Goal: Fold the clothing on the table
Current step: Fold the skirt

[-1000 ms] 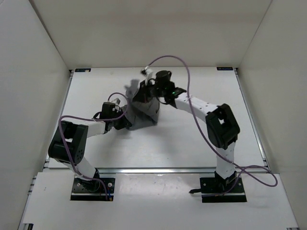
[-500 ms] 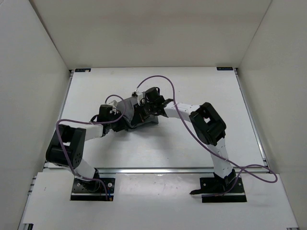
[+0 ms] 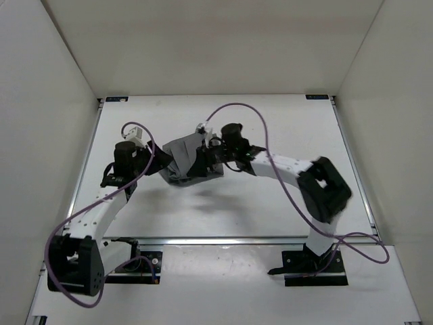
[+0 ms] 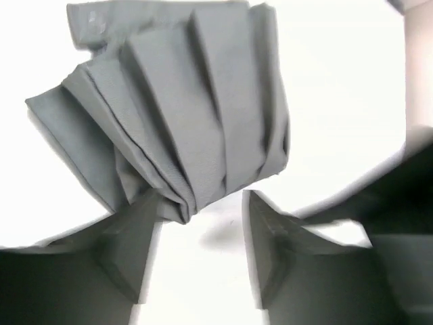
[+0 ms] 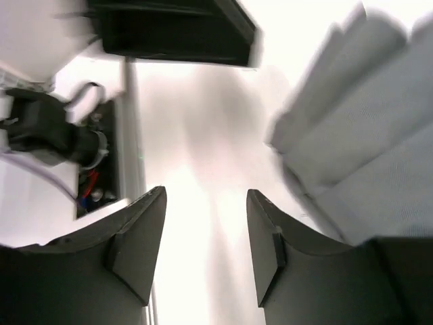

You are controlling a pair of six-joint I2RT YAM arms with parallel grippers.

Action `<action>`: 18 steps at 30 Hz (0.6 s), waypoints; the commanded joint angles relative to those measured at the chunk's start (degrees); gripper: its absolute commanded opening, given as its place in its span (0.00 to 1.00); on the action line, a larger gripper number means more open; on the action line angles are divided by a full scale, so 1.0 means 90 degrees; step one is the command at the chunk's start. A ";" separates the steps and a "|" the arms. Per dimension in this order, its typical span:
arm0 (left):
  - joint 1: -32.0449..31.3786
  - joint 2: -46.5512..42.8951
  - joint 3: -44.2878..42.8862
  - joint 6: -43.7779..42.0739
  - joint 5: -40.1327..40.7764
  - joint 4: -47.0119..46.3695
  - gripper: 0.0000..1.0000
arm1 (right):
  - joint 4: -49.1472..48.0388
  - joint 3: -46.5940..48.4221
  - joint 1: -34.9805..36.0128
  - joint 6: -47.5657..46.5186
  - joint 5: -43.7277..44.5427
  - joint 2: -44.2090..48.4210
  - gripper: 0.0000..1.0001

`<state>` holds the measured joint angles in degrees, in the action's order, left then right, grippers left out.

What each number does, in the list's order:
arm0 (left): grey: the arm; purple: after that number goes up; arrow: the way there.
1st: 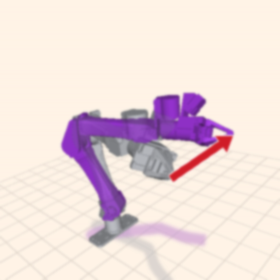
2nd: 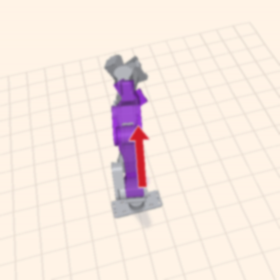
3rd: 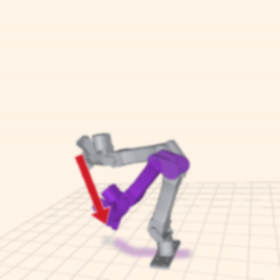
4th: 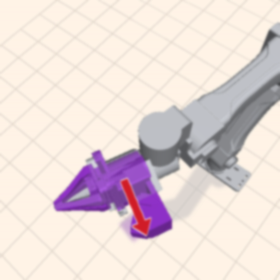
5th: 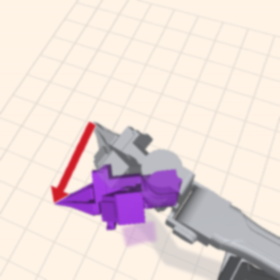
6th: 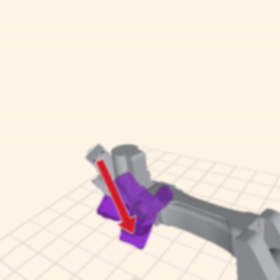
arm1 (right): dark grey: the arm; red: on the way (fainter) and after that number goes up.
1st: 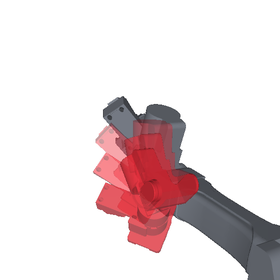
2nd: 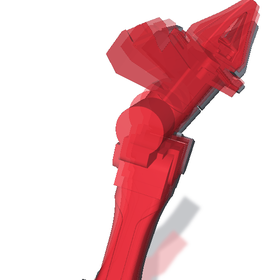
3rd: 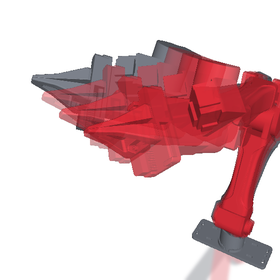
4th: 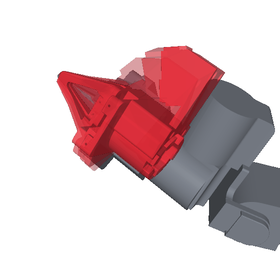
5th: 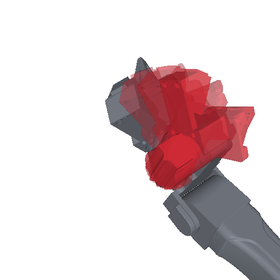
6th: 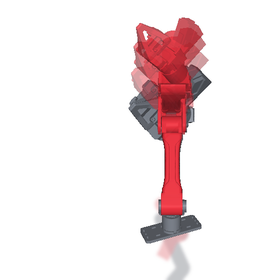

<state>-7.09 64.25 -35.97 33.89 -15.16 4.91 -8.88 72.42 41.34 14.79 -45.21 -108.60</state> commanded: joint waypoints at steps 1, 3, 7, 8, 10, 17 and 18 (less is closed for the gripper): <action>0.0182 -0.0633 -0.0145 -0.0083 -0.0199 0.0354 0.71 | -0.2427 -0.1314 -0.0013 -0.0080 0.0246 0.1819 0.48; 0.0309 -0.0868 -0.0096 -0.0104 -0.0463 0.0411 0.99 | -0.2286 -0.1697 -0.0062 -0.0304 0.1055 0.2678 0.51; 0.0086 -0.0850 -0.0407 -0.0308 -0.0972 0.0577 0.99 | -0.2155 -0.2652 -0.0393 -0.0141 0.1440 0.3471 0.51; 0.0037 -0.0743 -0.0505 -0.0405 -0.0982 0.0636 0.99 | -0.2351 -0.2801 -0.0501 0.0035 0.1391 0.3676 0.51; -0.0187 -0.0626 -0.0633 -0.0348 -0.1079 0.0618 0.98 | -0.2363 -0.3289 -0.0862 0.0095 0.1458 0.4076 0.51; -0.0423 -0.0703 -0.0311 -0.0201 -0.1177 0.0226 0.99 | -0.2421 -0.4071 -0.1546 0.0056 0.1342 0.4781 0.52; -0.0394 -0.0694 -0.0310 -0.0249 -0.1138 0.0217 0.99 | -0.2479 -0.4130 -0.1643 0.0047 0.1313 0.4781 0.52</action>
